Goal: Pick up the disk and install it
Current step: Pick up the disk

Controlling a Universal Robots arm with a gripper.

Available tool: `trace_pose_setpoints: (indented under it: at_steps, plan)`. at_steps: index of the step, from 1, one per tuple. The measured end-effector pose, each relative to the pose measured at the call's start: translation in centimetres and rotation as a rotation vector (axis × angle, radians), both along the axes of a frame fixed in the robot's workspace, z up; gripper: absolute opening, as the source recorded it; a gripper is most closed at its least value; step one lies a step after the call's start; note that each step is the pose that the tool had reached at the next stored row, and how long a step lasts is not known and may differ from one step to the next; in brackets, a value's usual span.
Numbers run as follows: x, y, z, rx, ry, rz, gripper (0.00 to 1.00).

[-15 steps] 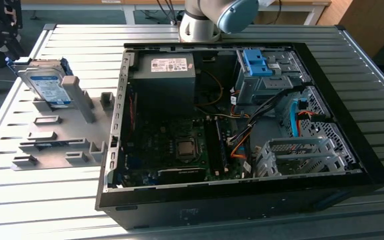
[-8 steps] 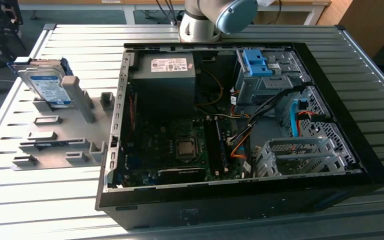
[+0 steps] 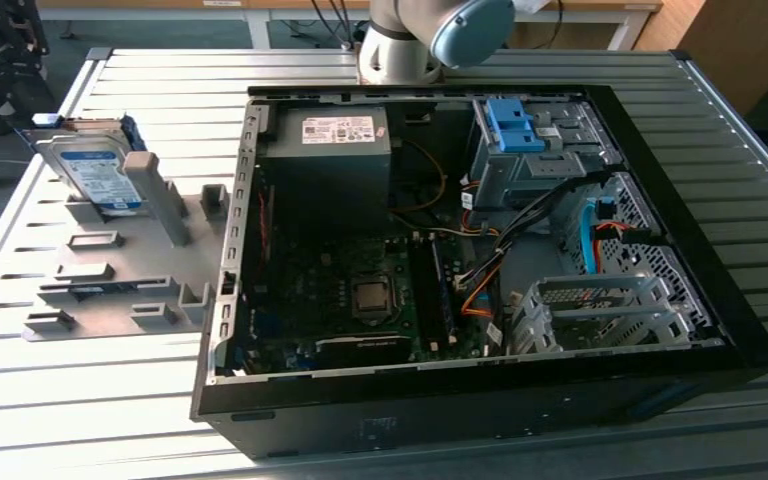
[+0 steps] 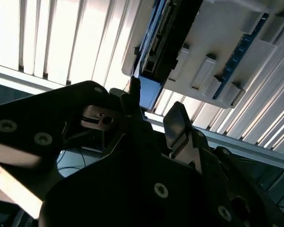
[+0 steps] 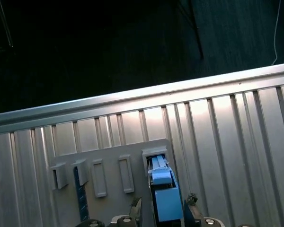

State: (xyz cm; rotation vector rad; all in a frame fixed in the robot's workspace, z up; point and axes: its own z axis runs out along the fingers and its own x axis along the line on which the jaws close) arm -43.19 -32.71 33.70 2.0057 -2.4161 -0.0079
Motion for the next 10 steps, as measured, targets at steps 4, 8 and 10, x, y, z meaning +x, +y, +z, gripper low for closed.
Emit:
trace_pose_setpoints:
  at_steps: [4, 8, 10]
  plan:
    - [-0.21, 0.33, -0.45, -0.0001, -0.0004, 0.0, 0.47]
    - [-0.23, 0.33, -0.93, -0.0001, -0.0005, 0.051, 0.47]
    - [-0.24, 0.33, -1.15, -0.0006, -0.0005, 0.059, 0.47]
